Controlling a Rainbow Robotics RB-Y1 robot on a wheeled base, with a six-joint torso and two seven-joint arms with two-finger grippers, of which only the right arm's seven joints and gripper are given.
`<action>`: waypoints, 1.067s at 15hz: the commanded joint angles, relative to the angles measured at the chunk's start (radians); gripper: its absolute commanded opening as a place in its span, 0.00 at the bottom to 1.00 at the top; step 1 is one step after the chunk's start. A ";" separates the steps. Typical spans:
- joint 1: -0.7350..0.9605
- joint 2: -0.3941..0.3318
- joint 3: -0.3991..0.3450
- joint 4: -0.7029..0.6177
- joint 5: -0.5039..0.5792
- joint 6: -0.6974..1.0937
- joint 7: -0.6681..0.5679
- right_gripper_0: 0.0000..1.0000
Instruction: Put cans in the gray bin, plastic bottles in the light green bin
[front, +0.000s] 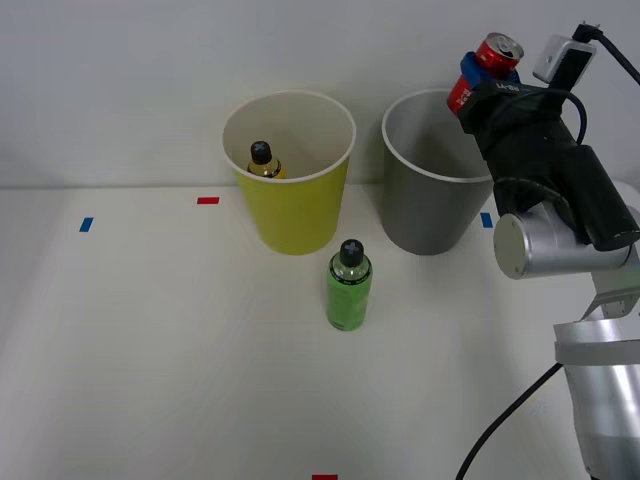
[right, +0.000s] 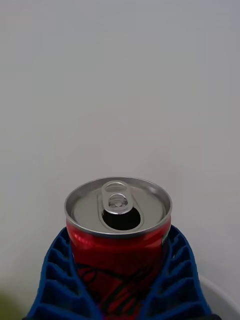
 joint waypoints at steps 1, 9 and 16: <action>0.000 -0.009 0.007 0.000 -0.005 -0.001 -0.017 0.72; 0.034 -0.021 0.034 0.000 -0.028 -0.036 -0.058 1.00; 0.040 -0.027 0.042 -0.001 -0.027 -0.064 -0.068 1.00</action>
